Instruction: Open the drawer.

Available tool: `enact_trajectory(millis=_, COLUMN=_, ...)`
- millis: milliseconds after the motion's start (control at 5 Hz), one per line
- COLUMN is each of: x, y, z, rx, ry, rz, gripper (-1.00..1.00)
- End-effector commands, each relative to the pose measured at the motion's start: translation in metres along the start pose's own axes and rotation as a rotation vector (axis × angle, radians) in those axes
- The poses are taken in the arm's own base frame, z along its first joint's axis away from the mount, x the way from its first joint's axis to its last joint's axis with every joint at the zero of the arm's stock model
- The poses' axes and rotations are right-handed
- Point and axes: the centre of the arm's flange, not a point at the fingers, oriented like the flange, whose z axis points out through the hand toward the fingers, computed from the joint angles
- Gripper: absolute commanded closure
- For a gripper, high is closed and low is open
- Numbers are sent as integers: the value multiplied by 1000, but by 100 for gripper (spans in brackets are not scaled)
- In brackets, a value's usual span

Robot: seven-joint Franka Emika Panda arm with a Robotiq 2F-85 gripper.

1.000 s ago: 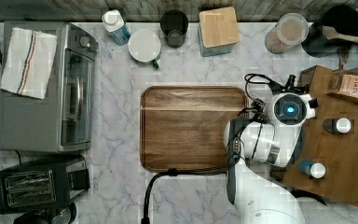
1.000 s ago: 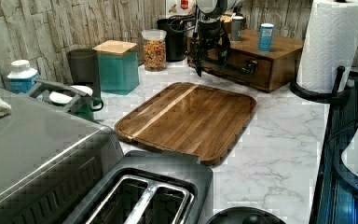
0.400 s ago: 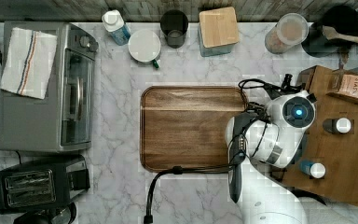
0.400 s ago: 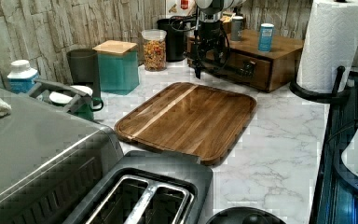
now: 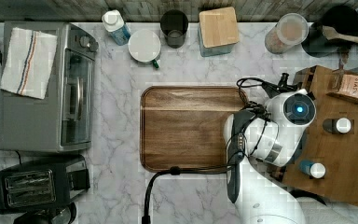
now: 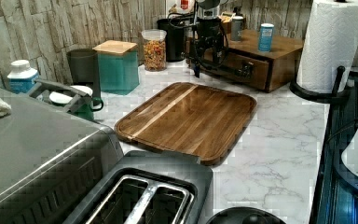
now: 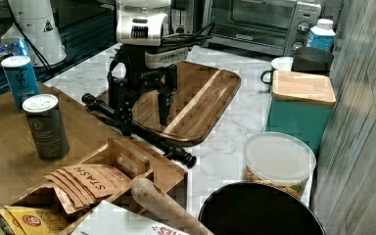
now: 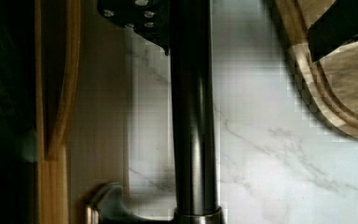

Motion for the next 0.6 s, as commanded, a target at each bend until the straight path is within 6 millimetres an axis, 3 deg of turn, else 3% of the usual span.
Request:
enact_trajectory(millis=200, x=-7, y=-178, z=-79, rx=140, ry=79, rz=-106, gripper=-100)
enact_trajectory(millis=600, x=-22, y=-229, z=-84, rx=230, ry=87, rz=-99, gripper=-100)
